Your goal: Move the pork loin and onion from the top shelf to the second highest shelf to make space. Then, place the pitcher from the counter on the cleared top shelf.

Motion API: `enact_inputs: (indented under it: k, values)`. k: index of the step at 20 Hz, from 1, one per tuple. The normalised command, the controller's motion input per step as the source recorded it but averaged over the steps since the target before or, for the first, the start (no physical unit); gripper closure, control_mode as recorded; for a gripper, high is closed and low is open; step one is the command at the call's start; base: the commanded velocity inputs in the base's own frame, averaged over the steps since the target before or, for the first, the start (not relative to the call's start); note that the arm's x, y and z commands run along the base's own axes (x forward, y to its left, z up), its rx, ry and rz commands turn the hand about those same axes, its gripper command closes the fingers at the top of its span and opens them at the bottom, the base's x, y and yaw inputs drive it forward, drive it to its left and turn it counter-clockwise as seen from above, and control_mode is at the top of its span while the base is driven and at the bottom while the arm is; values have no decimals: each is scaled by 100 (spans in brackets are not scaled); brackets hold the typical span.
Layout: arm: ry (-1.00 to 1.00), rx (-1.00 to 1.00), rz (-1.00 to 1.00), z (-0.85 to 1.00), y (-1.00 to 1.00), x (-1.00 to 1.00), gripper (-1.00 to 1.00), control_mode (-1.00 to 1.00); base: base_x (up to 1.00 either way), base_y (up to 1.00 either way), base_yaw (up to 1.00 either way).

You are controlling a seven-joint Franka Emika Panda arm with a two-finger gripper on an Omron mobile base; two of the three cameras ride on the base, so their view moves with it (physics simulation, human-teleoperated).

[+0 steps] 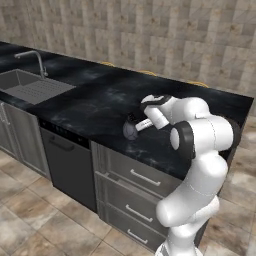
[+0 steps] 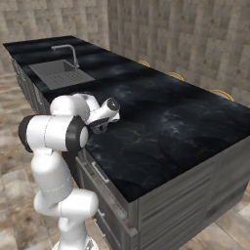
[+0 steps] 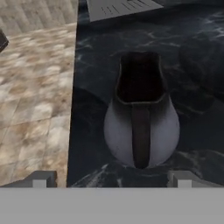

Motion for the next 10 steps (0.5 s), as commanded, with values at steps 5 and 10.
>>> enact_inputs:
  k: [5, 10]
  values:
    - [0, 0, 3, -15, 0, 37, -100, -100, 0, 0, 0]
    - [0, 0, 3, -18, 2, 32, -100, -100, 0, 0, 0]
